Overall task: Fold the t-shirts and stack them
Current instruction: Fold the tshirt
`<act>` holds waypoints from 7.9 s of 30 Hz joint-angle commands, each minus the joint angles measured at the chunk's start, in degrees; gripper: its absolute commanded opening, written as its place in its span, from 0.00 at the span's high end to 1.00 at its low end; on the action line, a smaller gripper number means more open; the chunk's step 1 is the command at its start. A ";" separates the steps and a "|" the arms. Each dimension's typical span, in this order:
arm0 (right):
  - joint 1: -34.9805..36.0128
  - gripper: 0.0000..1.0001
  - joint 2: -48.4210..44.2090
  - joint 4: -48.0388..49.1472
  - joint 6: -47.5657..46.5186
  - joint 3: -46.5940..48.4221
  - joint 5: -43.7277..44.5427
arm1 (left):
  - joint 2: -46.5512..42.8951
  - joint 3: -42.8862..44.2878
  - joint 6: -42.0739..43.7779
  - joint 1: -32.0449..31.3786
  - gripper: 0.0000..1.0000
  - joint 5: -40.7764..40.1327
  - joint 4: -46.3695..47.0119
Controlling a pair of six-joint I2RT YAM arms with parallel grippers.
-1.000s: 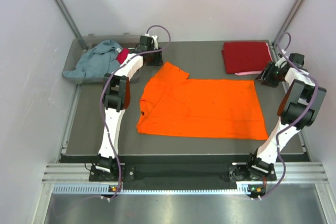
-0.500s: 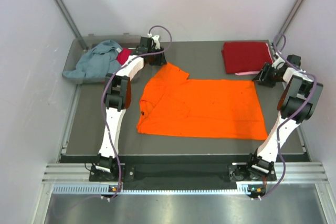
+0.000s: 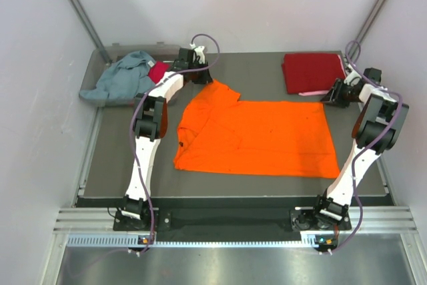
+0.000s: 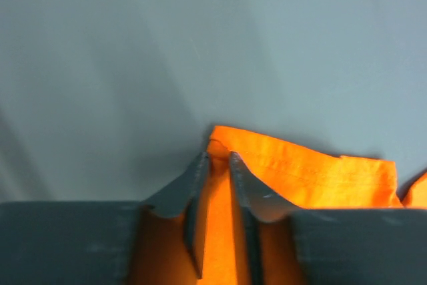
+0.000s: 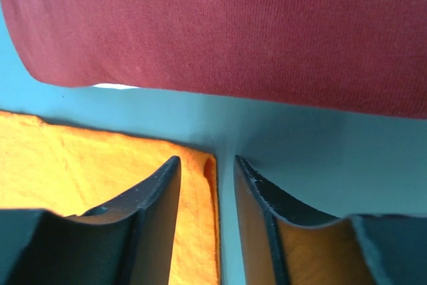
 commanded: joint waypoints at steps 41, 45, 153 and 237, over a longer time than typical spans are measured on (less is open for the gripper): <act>1.49 1.00 -0.16 1.15 -0.73 -0.02 1.93 | -7.99 -1.45 -3.61 0.11 1.00 1.81 -0.93; 1.58 1.00 -3.67 5.19 1.82 -2.99 1.75 | -13.51 -6.10 -2.99 0.20 1.00 1.36 -0.06; 3.33 1.00 -55.71 17.60 24.58 -59.96 36.20 | -74.79 -76.42 -13.01 -2.08 1.00 -3.03 -15.17; 4.13 0.92 -37.87 0.90 25.91 -46.00 35.85 | -68.37 -72.74 -10.63 -7.71 0.77 -13.21 -24.22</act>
